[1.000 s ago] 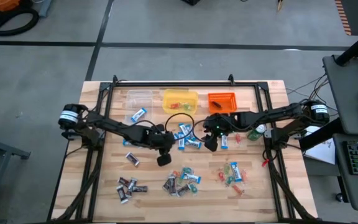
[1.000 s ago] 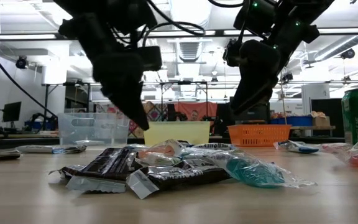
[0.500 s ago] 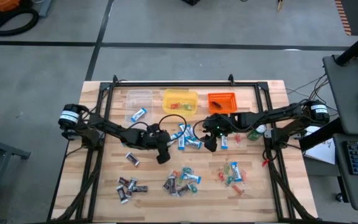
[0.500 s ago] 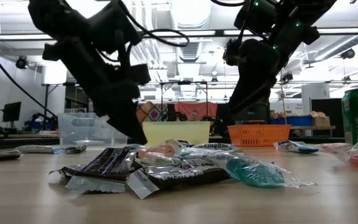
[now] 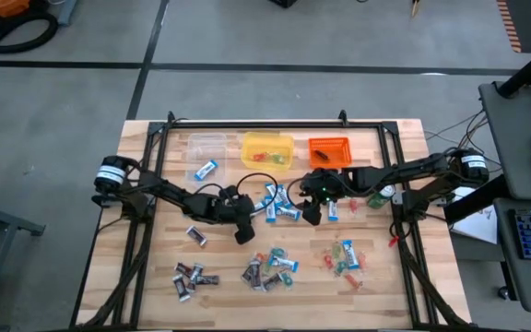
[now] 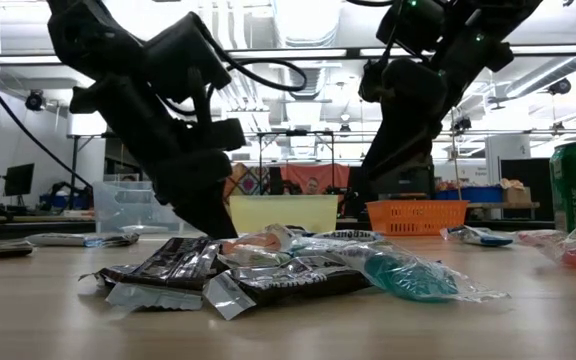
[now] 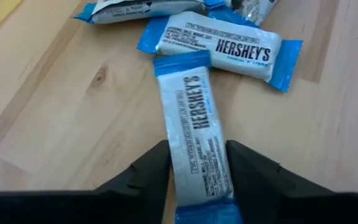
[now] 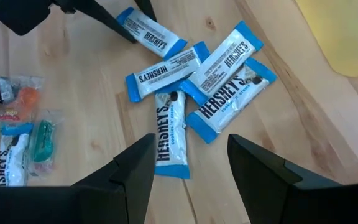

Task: Sort candy
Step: Put the white chocolate into the transparent bin

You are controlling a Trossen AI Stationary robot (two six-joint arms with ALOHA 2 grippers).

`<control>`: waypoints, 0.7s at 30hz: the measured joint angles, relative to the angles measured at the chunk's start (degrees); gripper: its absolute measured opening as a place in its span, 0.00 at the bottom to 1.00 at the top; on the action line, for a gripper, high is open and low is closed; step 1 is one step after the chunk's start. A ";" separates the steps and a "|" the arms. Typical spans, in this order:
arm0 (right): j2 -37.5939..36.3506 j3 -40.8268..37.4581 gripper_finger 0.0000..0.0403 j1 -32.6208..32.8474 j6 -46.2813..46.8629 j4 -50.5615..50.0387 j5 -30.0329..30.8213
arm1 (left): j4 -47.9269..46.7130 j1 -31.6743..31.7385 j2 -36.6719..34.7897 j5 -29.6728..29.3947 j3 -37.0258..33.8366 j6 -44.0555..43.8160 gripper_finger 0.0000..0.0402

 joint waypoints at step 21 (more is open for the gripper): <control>0.00 -0.17 0.48 0.00 -0.44 0.01 0.04 | -7.48 -0.96 -13.12 -0.24 -0.63 0.20 0.09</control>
